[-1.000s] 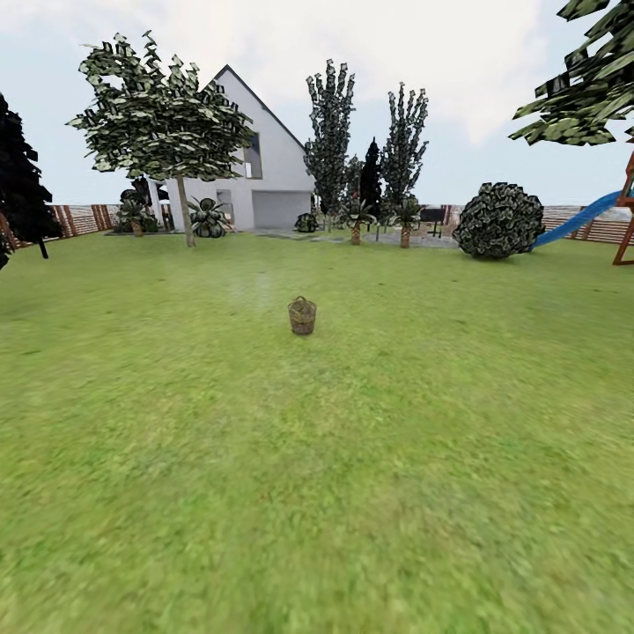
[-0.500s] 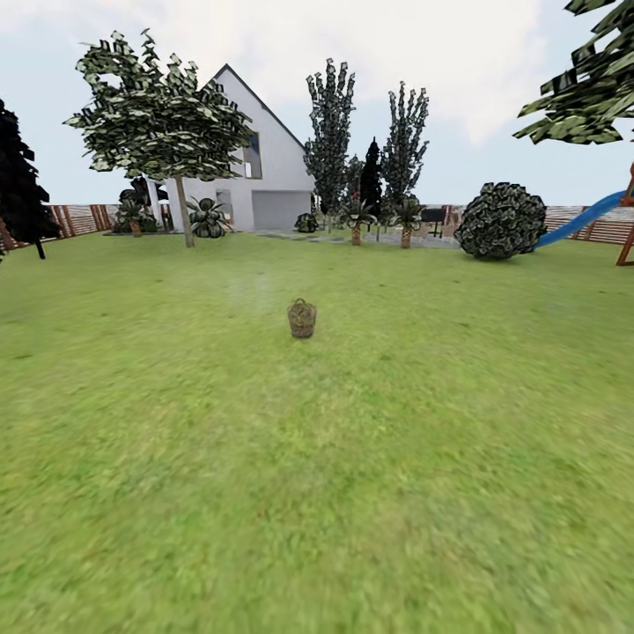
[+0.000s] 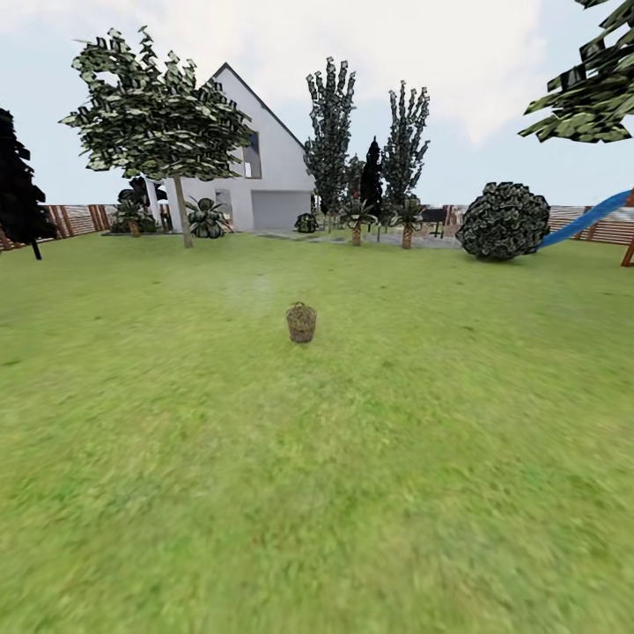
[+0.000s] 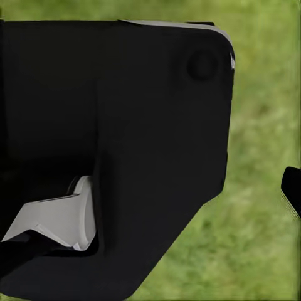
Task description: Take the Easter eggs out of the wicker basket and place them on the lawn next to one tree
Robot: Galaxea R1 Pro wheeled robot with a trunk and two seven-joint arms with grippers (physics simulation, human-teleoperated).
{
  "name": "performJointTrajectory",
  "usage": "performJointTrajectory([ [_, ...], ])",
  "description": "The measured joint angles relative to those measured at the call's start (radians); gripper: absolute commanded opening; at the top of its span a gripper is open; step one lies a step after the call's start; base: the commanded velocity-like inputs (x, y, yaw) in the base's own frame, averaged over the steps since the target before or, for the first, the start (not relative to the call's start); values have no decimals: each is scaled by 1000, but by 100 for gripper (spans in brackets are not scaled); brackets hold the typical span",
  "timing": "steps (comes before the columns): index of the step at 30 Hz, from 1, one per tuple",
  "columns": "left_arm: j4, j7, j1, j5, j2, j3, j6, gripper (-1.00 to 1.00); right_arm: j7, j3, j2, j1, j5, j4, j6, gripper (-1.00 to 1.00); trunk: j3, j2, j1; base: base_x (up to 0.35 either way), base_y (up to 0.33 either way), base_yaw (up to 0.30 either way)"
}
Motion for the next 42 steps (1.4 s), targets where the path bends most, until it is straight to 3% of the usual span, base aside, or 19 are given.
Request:
performJointTrajectory([
  [12, 0, 0, 0, 0, 0, 0, 0, 100, 0, -8, 2, 0, -8, -1, -1, 100, 0, 0, 0, 331, 54, 0],
  [42, 0, 0, 0, 0, 0, 0, 0, 100, 0, -3, 5, 0, -9, -2, -3, 100, 0, 0, 0, 318, 167, 0],
])
